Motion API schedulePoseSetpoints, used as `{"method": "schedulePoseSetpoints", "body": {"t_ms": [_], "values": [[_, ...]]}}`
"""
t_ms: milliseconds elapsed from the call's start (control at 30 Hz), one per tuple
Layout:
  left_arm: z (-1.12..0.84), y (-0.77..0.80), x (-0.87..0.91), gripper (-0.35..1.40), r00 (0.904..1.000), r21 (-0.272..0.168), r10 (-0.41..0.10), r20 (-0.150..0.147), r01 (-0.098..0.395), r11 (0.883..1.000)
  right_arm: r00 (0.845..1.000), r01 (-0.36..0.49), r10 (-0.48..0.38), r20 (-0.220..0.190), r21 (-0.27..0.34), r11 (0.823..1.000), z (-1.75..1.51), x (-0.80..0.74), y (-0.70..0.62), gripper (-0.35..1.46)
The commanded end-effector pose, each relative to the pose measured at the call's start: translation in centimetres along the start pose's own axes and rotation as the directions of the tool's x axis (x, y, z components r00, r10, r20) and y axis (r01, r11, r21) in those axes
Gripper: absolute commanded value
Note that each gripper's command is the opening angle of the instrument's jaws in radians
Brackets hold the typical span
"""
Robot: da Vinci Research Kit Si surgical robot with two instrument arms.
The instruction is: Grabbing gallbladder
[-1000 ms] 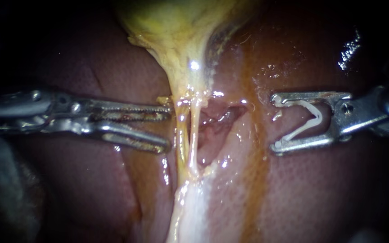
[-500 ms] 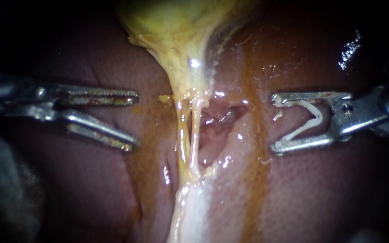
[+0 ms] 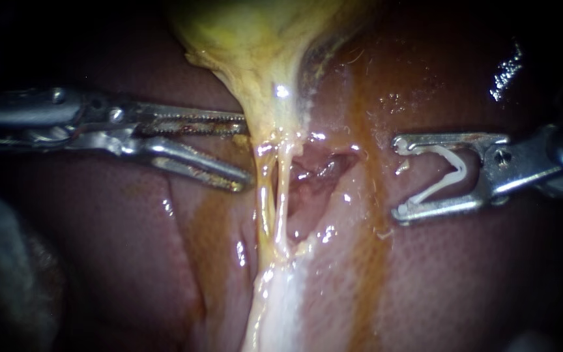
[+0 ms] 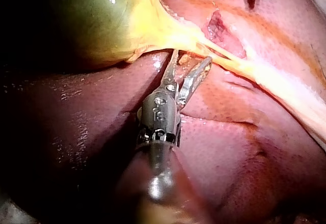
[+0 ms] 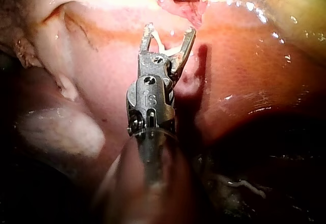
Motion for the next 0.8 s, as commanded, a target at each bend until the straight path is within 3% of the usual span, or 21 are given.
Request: {"method": "schedulePoseSetpoints", "body": {"t_ms": [33,367,633,800], "values": [[0.02,0.00,0.00,0.34,1.0000,0.001,-0.001,-0.001,0.001,1.000,1.000,0.000,0.000,0.000,0.000,1.000,0.01,0.00,0.00,0.50],[0.04,0.02,0.01,0.00,0.9999,-0.003,0.016,0.000,-0.016,1.000,1.000,0.000,0.000,0.000,0.000,1.000,0.01,0.01,0.00,0.50],[-0.09,0.05,0.07,-0.35,0.9997,-0.010,0.024,0.001,-0.024,1.000,1.000,0.000,0.000,0.000,-0.001,1.000,0.02,0.00,0.00,0.50],[-0.19,0.06,0.09,-0.35,0.9997,-0.016,0.023,0.002,-0.023,1.000,1.000,0.000,0.000,0.000,-0.001,1.000,0.02,0.00,0.00,0.50]]}}
